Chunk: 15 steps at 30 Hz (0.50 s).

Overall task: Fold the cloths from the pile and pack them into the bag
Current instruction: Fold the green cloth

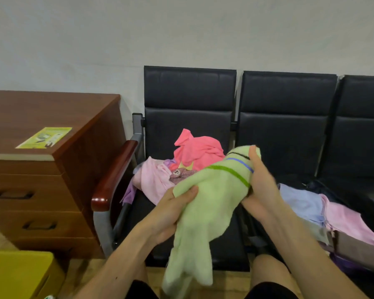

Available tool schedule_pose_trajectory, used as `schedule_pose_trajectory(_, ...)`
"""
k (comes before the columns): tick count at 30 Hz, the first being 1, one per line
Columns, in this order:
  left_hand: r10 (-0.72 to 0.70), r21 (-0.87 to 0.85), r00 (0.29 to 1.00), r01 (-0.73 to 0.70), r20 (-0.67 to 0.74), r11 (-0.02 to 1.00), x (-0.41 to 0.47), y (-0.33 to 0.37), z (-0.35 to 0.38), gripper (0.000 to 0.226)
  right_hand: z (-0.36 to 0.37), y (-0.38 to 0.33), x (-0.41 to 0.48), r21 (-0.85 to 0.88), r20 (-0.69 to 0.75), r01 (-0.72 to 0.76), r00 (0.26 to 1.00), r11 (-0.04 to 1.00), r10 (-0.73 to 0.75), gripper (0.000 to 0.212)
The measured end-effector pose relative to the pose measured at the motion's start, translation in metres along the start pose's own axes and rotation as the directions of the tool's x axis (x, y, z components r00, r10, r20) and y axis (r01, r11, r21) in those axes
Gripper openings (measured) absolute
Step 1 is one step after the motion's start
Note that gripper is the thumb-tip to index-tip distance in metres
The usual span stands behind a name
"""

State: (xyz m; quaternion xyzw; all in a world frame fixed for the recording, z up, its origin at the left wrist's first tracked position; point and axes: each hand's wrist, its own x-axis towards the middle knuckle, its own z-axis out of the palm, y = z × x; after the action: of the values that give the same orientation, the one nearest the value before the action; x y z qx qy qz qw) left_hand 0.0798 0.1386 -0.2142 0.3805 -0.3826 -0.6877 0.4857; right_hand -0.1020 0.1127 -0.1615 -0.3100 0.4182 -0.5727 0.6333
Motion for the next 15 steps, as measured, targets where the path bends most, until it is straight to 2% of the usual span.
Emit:
schedule_pose_trajectory(2,0.016,-0.043,0.999,-0.018,-0.052,0.999,0.001,0.009,0.006,0.028,-0.006,0.029,-0.006,0.015,0.174,-0.057,0.983,0.998,0.054,0.082)
schedule_pose_trajectory(4,-0.014,-0.109,0.994,0.003,-0.107,0.994,0.003,0.014,0.006,0.029,-0.017,0.061,-0.017,-0.015,0.36,-0.152,0.921,0.988,0.148,0.087)
schedule_pose_trajectory(5,-0.034,-0.13,0.991,0.017,-0.132,0.991,0.004,0.016,0.005,0.032,-0.022,0.072,-0.024,-0.057,0.393,-0.201,0.896,0.978,0.207,0.087)
schedule_pose_trajectory(7,-0.053,-0.121,0.982,0.031,-0.182,0.992,0.005,0.016,0.0,0.032,-0.027,0.084,-0.033,-0.16,0.402,-0.23,0.873,0.96,0.277,0.078)
schedule_pose_trajectory(10,-0.081,-0.073,0.967,0.065,-0.242,0.995,0.006,0.017,-0.009,0.029,-0.031,0.09,-0.039,-0.225,0.388,-0.243,0.866,0.944,0.315,0.048)
schedule_pose_trajectory(13,-0.089,-0.073,0.951,0.071,-0.297,0.995,0.009,0.016,-0.02,0.033,-0.033,0.088,-0.039,-0.188,0.39,-0.228,0.875,0.955,0.286,0.04)
schedule_pose_trajectory(15,-0.098,-0.109,0.958,0.071,-0.269,0.992,0.009,0.015,-0.025,0.036,-0.032,0.082,-0.039,-0.112,0.395,-0.236,0.881,0.965,0.261,0.04)
